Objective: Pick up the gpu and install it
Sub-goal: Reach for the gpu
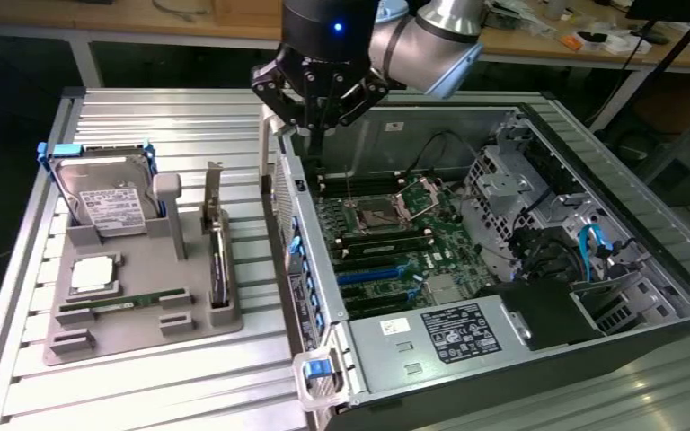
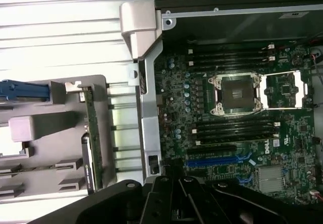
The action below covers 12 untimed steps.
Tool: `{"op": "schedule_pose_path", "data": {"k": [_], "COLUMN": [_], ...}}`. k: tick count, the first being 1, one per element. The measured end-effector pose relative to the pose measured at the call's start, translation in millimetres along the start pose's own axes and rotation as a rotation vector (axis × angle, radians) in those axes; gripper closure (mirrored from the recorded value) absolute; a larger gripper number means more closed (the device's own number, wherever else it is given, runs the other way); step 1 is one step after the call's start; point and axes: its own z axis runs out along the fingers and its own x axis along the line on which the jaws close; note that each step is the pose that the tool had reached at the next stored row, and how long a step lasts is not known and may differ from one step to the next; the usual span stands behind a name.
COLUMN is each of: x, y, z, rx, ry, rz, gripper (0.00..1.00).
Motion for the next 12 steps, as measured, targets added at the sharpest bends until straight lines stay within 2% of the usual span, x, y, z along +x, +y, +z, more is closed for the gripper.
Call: {"op": "schedule_pose_path", "data": {"k": [2,9,12], "x": [10.3,12.4,19.7], "y": [-0.8,-1.0,-1.5], "z": [-0.5,-0.6,-0.8], "rx": [0.0000,0.0002,0.0002], "ry": [-0.0001,0.0005,0.0015], "rz": [0.001,0.001,0.001], "gripper": [0.89,0.89,0.89]}}
